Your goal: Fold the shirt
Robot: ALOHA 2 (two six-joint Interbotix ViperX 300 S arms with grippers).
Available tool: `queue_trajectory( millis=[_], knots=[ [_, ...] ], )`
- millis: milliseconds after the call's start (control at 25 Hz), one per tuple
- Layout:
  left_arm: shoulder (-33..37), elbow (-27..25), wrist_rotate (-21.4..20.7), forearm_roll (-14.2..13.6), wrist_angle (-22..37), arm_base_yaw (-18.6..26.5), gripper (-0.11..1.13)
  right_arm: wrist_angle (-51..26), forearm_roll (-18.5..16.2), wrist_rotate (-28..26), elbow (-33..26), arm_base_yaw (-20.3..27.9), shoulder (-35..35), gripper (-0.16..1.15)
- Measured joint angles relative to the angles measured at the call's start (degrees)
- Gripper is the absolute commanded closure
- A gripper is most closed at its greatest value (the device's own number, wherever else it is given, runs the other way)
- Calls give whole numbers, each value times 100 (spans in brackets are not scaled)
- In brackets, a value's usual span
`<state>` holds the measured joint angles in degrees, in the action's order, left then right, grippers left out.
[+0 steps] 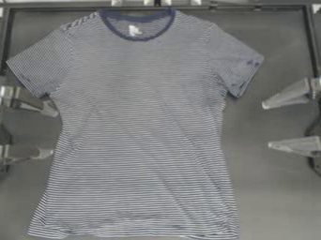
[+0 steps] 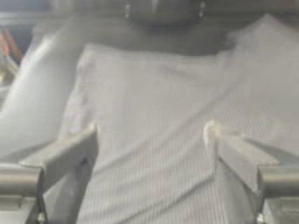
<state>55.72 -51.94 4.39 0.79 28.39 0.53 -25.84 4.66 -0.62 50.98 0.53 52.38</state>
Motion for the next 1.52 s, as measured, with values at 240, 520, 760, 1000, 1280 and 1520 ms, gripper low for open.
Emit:
queue_trajectory(
  millis=[240, 520, 760, 1000, 1280, 1520],
  knots=[
    [-281, 352, 668, -9, 1187, -246, 3, -1380, 264, -237, -817, -44, -861, 0],
    [-835, 633, 1635, -457, 1969, -1055, 11, -2593, -439, -1239, -1872, -738, -2004, 0],
    [-1327, 791, 2637, -896, 2531, -1846, 15, -3533, -1459, -2505, -2549, -1608, -2751, 0],
    [-1362, 773, 3375, -1002, 2558, -2435, 16, -3647, -1336, -3208, -2628, -2057, -3226, 1],
    [-1846, 650, 4034, -1063, 2540, -2979, 26, -3059, -1310, -3876, -2514, -2338, -3604, 1],
    [-2224, 562, 4482, -1125, 2373, -3296, 28, -2856, -1310, -4157, -2496, -2417, -3999, 1]
  ],
)
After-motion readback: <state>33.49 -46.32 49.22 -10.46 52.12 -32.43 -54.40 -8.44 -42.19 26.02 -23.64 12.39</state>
